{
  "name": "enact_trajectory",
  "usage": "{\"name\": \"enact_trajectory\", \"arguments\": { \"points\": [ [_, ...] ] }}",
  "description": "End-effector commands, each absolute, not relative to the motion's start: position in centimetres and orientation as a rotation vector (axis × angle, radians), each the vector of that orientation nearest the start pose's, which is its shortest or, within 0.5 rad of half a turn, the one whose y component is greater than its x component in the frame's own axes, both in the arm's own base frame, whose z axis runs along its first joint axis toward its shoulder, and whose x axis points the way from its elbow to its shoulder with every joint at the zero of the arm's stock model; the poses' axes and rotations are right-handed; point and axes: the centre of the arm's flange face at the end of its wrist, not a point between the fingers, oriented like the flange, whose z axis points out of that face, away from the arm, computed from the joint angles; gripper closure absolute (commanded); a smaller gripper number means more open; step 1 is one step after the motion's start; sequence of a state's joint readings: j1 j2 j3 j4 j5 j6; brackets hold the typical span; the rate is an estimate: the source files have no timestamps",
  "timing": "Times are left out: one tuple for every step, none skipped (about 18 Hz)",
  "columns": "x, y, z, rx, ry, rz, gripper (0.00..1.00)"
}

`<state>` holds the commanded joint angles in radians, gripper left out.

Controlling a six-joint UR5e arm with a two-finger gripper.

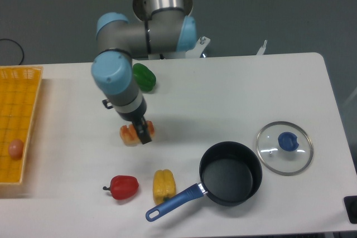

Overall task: Pick up the bread
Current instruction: 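Move the gripper over the orange bread roll and lower it, then close the gripper fingers around the bread roll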

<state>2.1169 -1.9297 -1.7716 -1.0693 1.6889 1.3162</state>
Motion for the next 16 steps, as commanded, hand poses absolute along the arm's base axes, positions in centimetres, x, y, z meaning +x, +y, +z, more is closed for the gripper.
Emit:
{"name": "enact_trajectory", "arguments": {
  "points": [
    [-19.0, 55.7, 24.4, -3.018, 1.247, 0.052, 0.0],
    [-18.6, 55.7, 24.0, -3.012, 1.258, 0.054, 0.0],
    [-18.5, 55.7, 23.8, -3.003, 1.261, 0.068, 0.0],
    [-18.5, 55.8, 23.7, -2.993, 1.255, 0.088, 0.0],
    [-18.5, 55.8, 23.5, -2.979, 1.252, 0.117, 0.0],
    [-18.5, 55.8, 23.4, -2.97, 1.25, 0.131, 0.0],
    [-18.5, 55.8, 23.4, -2.969, 1.249, 0.133, 0.0],
    [-18.4, 55.6, 23.0, -2.973, 1.252, 0.123, 0.0],
    [-18.3, 55.4, 22.7, -2.975, 1.256, 0.117, 0.0],
    [-18.2, 55.2, 22.4, -2.974, 1.267, 0.109, 0.0],
    [-18.1, 55.0, 22.1, -2.974, 1.281, 0.102, 0.0],
    [-18.1, 54.8, 21.8, -2.977, 1.285, 0.094, 0.0],
    [-18.0, 54.7, 21.3, -2.983, 1.29, 0.082, 0.0],
    [-18.0, 54.6, 21.1, -2.986, 1.291, 0.076, 0.0],
    [-17.9, 54.6, 21.0, -2.987, 1.292, 0.074, 0.0],
    [-17.9, 54.5, 20.8, -2.989, 1.293, 0.068, 0.0]
  ]
}}
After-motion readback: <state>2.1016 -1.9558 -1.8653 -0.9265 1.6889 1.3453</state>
